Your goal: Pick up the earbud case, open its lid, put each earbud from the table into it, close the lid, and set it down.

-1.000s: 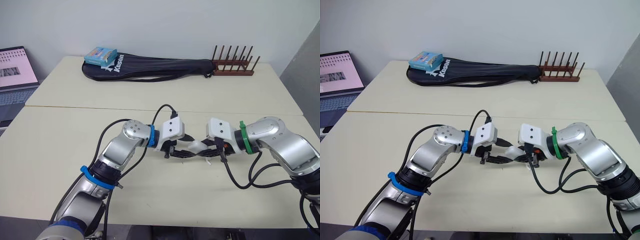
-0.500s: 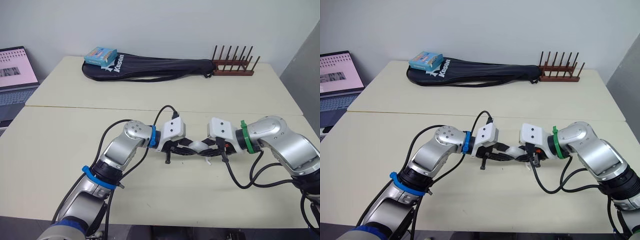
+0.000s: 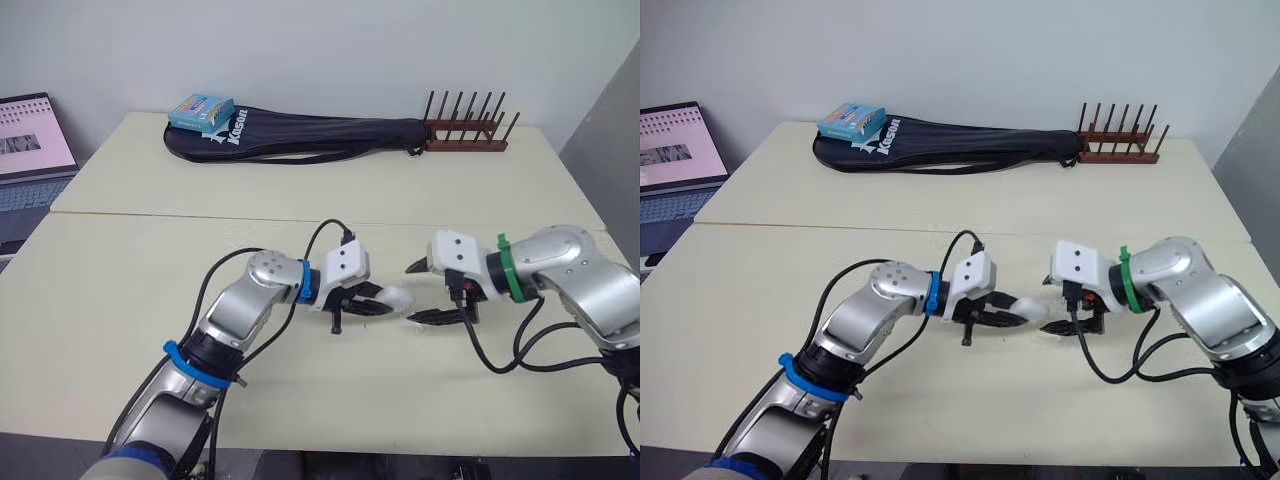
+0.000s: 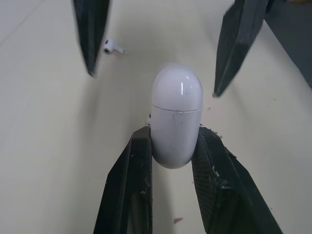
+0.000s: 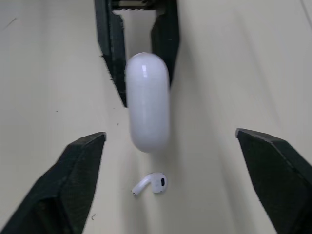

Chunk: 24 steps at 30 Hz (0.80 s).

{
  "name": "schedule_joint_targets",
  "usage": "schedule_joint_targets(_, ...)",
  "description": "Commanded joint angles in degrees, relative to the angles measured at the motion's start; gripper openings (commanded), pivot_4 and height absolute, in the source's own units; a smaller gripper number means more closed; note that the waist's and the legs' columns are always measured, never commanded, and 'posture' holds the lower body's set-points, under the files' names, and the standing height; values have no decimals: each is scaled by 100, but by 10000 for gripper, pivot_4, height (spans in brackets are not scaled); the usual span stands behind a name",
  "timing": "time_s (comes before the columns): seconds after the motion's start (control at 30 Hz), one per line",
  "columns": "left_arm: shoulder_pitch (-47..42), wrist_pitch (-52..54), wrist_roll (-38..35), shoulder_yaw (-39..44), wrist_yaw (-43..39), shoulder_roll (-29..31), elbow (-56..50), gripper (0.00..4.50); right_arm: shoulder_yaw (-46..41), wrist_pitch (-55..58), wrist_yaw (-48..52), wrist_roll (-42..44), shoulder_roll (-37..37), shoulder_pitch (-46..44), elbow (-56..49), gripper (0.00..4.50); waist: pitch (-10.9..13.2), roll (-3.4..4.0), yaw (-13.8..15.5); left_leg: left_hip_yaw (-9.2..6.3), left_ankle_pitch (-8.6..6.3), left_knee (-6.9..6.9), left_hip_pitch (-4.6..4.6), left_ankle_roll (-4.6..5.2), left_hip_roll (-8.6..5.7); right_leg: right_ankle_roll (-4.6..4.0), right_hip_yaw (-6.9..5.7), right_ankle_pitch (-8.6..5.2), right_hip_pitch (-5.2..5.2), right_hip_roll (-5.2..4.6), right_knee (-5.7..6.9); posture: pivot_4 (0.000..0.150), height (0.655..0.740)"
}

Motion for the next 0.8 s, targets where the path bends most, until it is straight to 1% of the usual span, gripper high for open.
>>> schedule_joint_targets(0.03,164,-111,-374,400,83,-87,-234,7414,-463,-129,12,161,-89,26,-251,45000,0,0,0,-1,0,1,0,0,0,0,-2,0,0,0,0,1500,7315)
schedule_joint_targets(0.13,420,-183,-788,767,207,-374,-158,7414,-596,-27,-52,311,-1,117,-500,45000,0,0,1,-1,0,1,-1,0,0,0,-2,0,1,-2,0,1500,7315)
schedule_joint_targets(0.23,565,-365,-862,845,183,-468,-120,7414,-565,74,-159,369,124,117,-626,45000,0,0,1,-1,0,2,-1,0,1,0,-2,0,1,-2,0,1500,7315)
schedule_joint_targets(0.47,713,-750,-776,665,-100,-328,-173,7414,-446,134,-253,316,384,-97,-457,45000,0,0,0,0,0,4,1,0,-1,0,-1,0,3,-2,4,1500,7315)
schedule_joint_targets(0.8,834,-1017,-709,528,-259,-186,-226,7414,-443,94,-224,271,456,-259,-228,45000,0,0,-1,1,0,4,1,0,-1,0,-1,0,2,-1,4,1500,7315)
